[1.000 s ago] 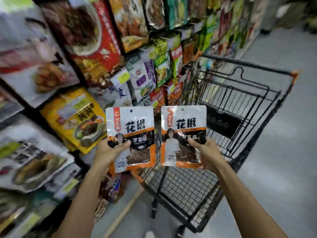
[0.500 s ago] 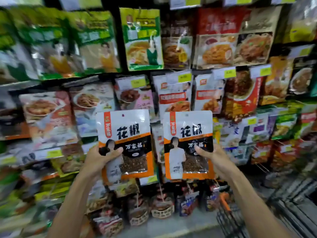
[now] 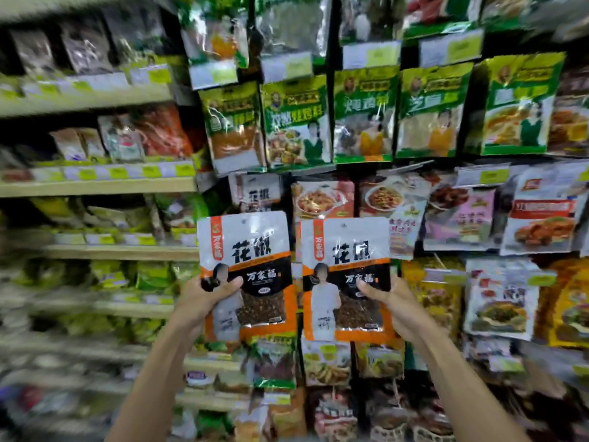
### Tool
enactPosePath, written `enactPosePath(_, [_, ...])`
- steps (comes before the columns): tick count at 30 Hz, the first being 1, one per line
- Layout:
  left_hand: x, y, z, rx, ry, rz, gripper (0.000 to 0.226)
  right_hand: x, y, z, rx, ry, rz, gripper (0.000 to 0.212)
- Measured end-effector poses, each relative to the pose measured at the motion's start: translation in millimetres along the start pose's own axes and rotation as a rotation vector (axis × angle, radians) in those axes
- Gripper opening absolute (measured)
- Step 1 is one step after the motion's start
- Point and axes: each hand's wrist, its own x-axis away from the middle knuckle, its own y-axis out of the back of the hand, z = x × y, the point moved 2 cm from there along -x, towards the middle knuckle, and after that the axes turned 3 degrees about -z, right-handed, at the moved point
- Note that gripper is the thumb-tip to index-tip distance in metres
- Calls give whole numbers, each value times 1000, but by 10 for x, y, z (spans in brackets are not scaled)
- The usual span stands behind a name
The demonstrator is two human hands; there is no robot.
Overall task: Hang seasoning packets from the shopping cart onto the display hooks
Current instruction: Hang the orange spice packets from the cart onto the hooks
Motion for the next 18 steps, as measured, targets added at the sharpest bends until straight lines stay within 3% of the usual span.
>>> enactPosePath(4, [-199,514,3,6,26,-66,22,-338,-517,-6,22,13,64,58])
enactPosePath(7, [-409,775,3,5,46,-76,41,-710,-850,-9,0,1,96,80])
enactPosePath(14, [-1062,1023,48,-36,-14,-154,17,-1619,-1495,7,27,53,135,104])
enactPosePath(18, [-1403,1066,116,-43,16,-164,25,-2082,-1703,-38,-18,16,101,111])
